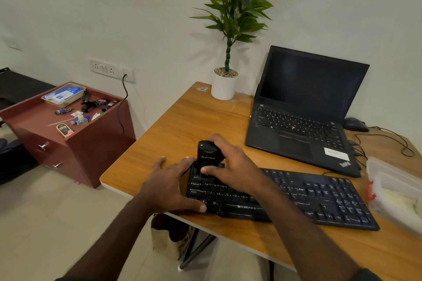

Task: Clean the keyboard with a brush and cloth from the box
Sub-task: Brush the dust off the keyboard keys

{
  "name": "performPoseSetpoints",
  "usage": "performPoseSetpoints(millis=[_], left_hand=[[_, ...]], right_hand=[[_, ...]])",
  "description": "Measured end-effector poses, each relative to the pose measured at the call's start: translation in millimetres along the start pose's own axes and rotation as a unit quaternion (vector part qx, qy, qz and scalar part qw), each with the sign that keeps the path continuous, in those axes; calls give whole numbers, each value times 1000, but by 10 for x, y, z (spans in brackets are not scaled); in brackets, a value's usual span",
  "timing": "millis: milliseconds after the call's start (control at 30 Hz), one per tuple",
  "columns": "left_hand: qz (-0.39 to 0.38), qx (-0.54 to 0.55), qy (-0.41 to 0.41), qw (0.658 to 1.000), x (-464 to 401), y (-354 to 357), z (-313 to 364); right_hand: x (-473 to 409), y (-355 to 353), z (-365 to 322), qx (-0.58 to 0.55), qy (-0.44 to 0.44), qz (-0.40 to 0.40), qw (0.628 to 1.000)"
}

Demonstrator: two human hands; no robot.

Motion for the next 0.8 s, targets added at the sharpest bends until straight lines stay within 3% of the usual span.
performPoseSetpoints(millis=[333, 500, 600, 800], left_hand=[[-4, -6, -1, 1000, 6, -15, 10], [-6, -4, -4, 1000, 0, -8, 7], [-8, -1, -5, 1000, 5, -4, 5], [-11, -5, -7, 1000, 11, -14, 17]], right_hand=[[404, -746, 411, 83, 68, -42, 993], [435, -681, 427, 44, 45, 39, 997], [433, -495, 420, -13, 31, 38, 999], [438, -590, 523, 16, 33, 114, 993]])
Point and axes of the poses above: each hand's wrist, its own x-axis away from the middle knuckle, its own y-axis out of the palm, z = x × y, the point moved 4 cm from there along -x, towards the middle knuckle
